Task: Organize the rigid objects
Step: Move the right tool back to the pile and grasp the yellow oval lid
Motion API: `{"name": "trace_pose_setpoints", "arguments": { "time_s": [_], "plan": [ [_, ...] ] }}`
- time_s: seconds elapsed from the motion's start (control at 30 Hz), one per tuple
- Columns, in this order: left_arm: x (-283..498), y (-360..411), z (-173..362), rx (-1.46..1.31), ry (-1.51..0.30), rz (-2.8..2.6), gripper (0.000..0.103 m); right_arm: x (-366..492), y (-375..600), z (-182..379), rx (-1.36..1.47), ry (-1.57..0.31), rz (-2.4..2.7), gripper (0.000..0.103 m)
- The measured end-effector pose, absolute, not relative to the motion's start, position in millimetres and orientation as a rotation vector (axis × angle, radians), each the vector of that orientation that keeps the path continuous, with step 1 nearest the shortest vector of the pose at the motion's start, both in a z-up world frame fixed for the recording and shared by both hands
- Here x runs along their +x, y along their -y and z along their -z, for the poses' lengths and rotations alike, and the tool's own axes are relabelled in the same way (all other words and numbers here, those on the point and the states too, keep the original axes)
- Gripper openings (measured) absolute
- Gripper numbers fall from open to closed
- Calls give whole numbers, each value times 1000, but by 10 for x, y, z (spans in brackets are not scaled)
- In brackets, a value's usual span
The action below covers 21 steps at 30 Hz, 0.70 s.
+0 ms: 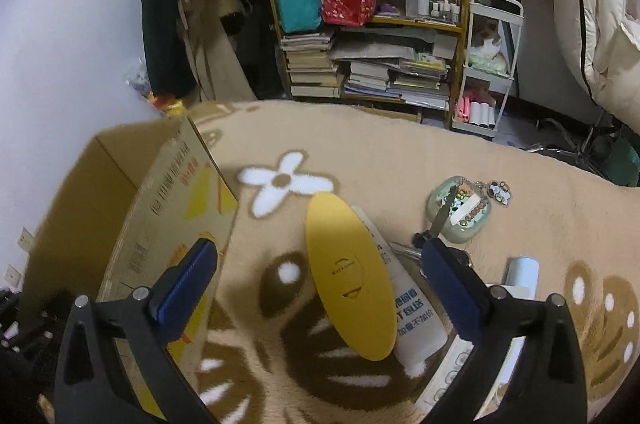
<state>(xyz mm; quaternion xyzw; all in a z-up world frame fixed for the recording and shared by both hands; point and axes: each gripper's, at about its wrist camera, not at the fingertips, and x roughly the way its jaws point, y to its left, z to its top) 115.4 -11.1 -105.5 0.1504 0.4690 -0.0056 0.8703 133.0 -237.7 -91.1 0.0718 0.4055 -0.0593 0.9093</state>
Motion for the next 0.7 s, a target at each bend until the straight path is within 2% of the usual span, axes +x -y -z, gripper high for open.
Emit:
{"name": "trace_pose_setpoints", "arguments": {
  "time_s": [0.2, 0.27, 0.4, 0.47, 0.7],
  "plan": [
    [1152, 111, 1053, 316, -981, 11, 19, 1342, 2451, 1074, 143, -871, 130, 100],
    [1149, 114, 1053, 317, -980, 10, 19, 1356, 2482, 1133, 144, -886, 137, 95],
    [1149, 113, 1052, 318, -981, 10, 19, 1383, 2573, 1262, 179, -915, 136, 93],
    [1148, 115, 1050, 317, -981, 12, 19, 1406, 2611, 1317, 193, -930, 137, 87],
    [1139, 104, 1046, 314, -980, 13, 19, 1382, 2719, 1401, 264, -925, 147, 85]
  ]
}}
